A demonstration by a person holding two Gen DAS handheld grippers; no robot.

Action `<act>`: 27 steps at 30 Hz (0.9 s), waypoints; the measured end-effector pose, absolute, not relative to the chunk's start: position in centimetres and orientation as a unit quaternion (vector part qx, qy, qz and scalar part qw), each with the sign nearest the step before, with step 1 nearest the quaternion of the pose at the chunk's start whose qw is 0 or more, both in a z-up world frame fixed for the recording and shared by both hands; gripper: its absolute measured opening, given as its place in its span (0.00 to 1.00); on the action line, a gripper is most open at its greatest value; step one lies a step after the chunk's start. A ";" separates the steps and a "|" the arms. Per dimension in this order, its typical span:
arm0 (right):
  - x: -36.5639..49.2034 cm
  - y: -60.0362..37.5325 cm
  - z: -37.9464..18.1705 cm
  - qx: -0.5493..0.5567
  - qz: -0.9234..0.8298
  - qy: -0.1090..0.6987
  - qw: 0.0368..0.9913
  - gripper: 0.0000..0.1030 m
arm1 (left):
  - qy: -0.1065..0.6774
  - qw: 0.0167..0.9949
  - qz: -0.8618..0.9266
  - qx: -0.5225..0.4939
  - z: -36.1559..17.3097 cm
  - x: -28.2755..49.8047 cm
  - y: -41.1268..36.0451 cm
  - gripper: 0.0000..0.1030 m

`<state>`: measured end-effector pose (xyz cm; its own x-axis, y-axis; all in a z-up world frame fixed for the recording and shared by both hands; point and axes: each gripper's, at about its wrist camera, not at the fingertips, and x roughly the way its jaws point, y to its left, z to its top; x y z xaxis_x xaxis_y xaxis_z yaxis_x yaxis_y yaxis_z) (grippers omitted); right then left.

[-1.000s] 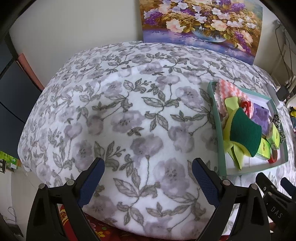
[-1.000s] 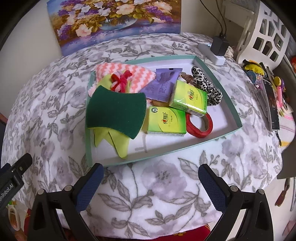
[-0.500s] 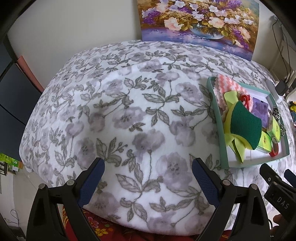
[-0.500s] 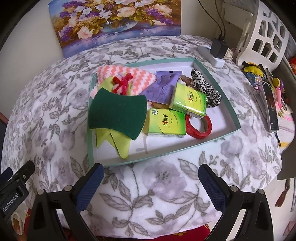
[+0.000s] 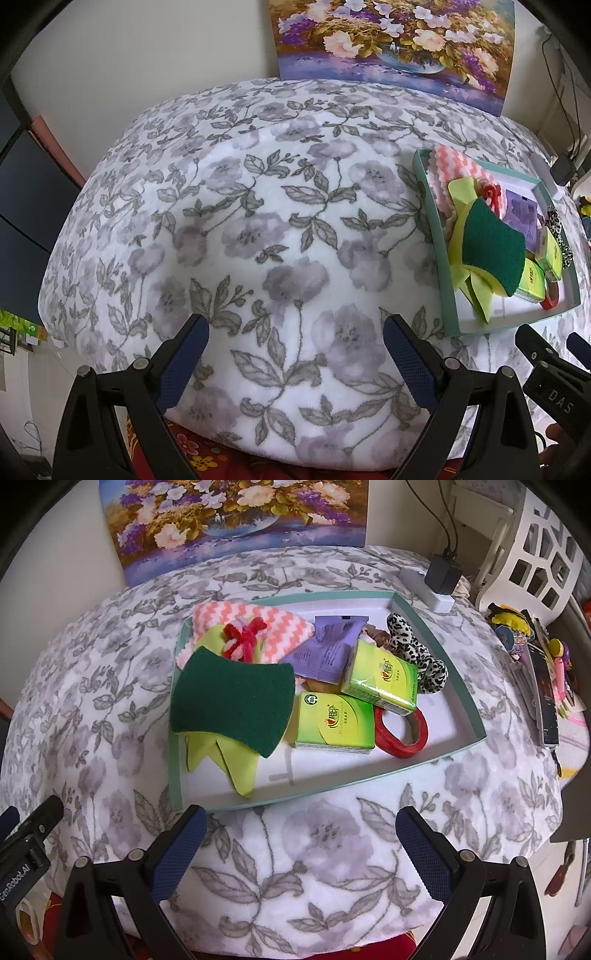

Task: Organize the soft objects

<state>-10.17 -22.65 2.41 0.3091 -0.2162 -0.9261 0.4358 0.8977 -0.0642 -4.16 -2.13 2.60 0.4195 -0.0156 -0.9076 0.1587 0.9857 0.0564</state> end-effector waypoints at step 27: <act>-9.4 -22.3 1.4 0.093 -0.200 0.560 0.799 1.00 | 0.544 0.835 -0.052 0.070 2.1 -3.6 -1.9 0.93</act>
